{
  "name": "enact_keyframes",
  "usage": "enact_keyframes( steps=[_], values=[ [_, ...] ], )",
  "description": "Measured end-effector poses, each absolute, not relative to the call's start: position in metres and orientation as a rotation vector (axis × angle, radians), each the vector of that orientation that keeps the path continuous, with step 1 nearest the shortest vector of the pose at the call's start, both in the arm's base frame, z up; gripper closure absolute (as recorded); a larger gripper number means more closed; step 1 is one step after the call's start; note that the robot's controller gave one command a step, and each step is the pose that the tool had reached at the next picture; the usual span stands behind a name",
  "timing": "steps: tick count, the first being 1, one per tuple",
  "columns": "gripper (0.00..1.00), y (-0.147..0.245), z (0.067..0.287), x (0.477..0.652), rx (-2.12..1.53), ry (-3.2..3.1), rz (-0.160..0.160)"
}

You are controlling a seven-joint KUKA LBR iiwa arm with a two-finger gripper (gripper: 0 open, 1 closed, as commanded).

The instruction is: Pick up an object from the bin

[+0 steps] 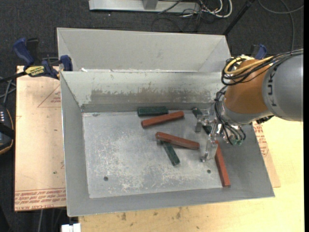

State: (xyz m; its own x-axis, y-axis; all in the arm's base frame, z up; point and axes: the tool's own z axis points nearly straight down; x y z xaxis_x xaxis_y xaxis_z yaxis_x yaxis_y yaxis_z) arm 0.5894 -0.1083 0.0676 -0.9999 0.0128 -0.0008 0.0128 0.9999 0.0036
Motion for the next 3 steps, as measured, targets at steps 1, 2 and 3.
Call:
enact_keyframes(
  steps=[1,2,3],
  values=[
    [1.0,-0.034,0.07,0.581,-0.231,3.131,0.003],
    [1.0,-0.034,0.07,0.581,-0.231,3.131,0.003],
    [1.0,0.008,0.206,0.569,-0.2,3.131,0.002]
  ],
)
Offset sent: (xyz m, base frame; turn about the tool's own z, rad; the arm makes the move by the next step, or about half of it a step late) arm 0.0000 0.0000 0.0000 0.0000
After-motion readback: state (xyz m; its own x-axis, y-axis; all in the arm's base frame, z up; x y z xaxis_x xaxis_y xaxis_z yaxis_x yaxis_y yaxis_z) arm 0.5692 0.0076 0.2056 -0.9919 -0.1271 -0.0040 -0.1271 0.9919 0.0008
